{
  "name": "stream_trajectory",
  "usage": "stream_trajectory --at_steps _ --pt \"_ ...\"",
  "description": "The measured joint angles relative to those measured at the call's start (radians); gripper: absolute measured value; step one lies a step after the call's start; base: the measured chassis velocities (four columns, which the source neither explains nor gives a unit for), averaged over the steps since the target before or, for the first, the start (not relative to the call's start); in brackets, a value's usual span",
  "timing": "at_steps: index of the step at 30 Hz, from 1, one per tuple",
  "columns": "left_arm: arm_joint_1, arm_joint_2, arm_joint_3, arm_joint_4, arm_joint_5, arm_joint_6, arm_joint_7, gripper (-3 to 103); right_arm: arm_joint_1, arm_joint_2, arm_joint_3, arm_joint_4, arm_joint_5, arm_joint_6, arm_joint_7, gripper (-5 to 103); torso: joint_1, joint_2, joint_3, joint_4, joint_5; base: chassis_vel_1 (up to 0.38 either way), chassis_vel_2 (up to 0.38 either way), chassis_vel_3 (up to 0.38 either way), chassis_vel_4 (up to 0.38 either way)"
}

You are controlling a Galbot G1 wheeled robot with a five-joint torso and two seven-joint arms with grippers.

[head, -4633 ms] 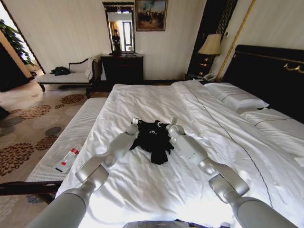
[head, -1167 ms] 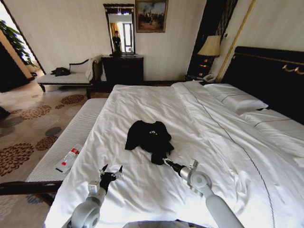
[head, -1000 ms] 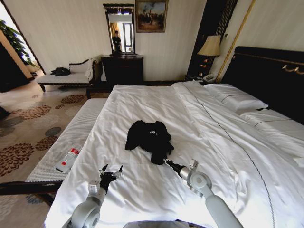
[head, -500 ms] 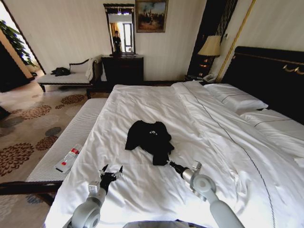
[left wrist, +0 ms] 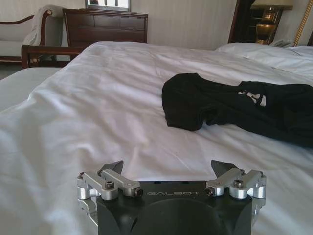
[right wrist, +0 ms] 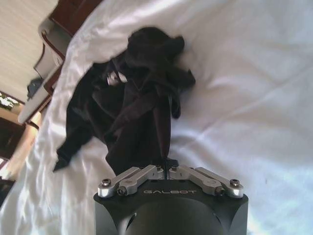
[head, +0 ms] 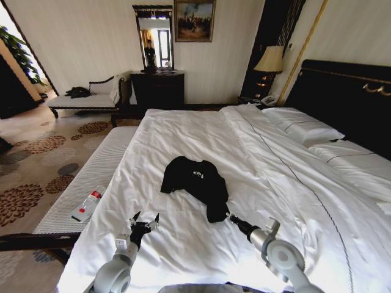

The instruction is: Fold the clothes on the bed.

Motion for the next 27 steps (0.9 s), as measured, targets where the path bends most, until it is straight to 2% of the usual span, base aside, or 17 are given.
stream_trajectory --at_steps 2,5,7,12,14,18,19,20,23,24,25,26,27 --pt "0.003 0.000 -0.001 0.000 0.000 0.000 0.000 100 0.007 0.007 -0.013 -0.009 -0.017 -0.003 0.000 -1 0.000 0.000 0.000 0.0000 0.0000 0.000 0.000 0.000 0.000" --pt "0.011 0.003 -0.009 -0.002 0.001 -0.002 0.003 100 0.020 0.008 -0.024 -0.021 -0.100 -0.002 -0.002 15 0.000 0.000 0.000 0.0002 0.0002 0.000 0.000 0.000 0.000" --pt "0.012 0.003 -0.010 -0.002 0.001 -0.002 0.004 100 0.019 0.002 -0.022 -0.020 -0.120 0.000 -0.002 15 0.000 0.000 0.000 0.0002 0.0002 0.000 0.000 0.000 0.000" --pt "-0.007 0.006 0.003 0.009 0.000 -0.003 0.006 100 -0.006 -0.051 0.025 0.022 -0.152 0.001 0.010 42 0.000 0.000 0.000 0.0000 -0.0001 0.000 0.000 0.000 0.000" --pt "-0.013 0.006 0.009 0.013 0.000 -0.003 0.006 100 -0.010 -0.059 0.036 0.032 -0.145 0.000 0.016 42 0.000 0.000 0.000 0.0000 0.0000 0.000 0.000 0.000 0.000" --pt "-0.027 0.010 0.023 0.020 -0.001 -0.003 0.004 100 -0.010 -0.076 0.058 0.075 -0.067 -0.011 0.051 64 0.000 0.000 0.000 -0.0002 -0.0001 0.000 0.000 0.000 0.000" --pt "-0.027 0.010 0.023 0.020 -0.001 -0.003 0.004 100 -0.010 -0.076 0.058 0.075 -0.067 -0.011 0.051 64 0.000 0.000 0.000 -0.0002 -0.0001 0.000 0.000 0.000 0.000" --pt "-0.027 0.011 0.023 0.021 -0.001 -0.002 0.003 100 0.002 -0.077 0.058 0.085 -0.026 -0.016 0.067 64 0.000 0.000 0.000 -0.0001 0.0000 0.000 0.000 0.000 0.000" --pt "-0.025 0.019 0.023 0.022 -0.003 -0.001 0.002 100 0.070 -0.085 0.054 0.109 0.127 -0.038 0.133 80 0.000 0.000 0.000 0.0000 0.0000 0.000 0.000 0.000 0.000" --pt "-0.025 0.019 0.023 0.022 -0.003 -0.001 0.002 100 0.070 -0.085 0.054 0.109 0.127 -0.038 0.133 80 0.000 0.000 0.000 0.0000 0.0000 0.000 0.000 0.000 0.000" --pt "-0.022 0.023 0.021 0.022 -0.004 0.000 0.001 100 0.108 -0.090 0.047 0.117 0.209 -0.054 0.172 85 0.000 0.000 0.000 0.0001 -0.0001 0.000 0.000 0.000 0.000" --pt "-0.022 0.023 0.021 0.022 -0.004 0.000 0.001 100 0.108 -0.090 0.047 0.117 0.209 -0.054 0.172 85 0.000 0.000 0.000 0.0001 -0.0001 0.000 0.000 0.000 0.000" --pt "-0.021 0.026 0.019 0.022 -0.004 0.000 0.000 100 0.141 -0.094 0.039 0.120 0.273 -0.065 0.199 91 0.000 0.000 0.000 0.0002 -0.0001 0.000 0.000 0.000 0.000"
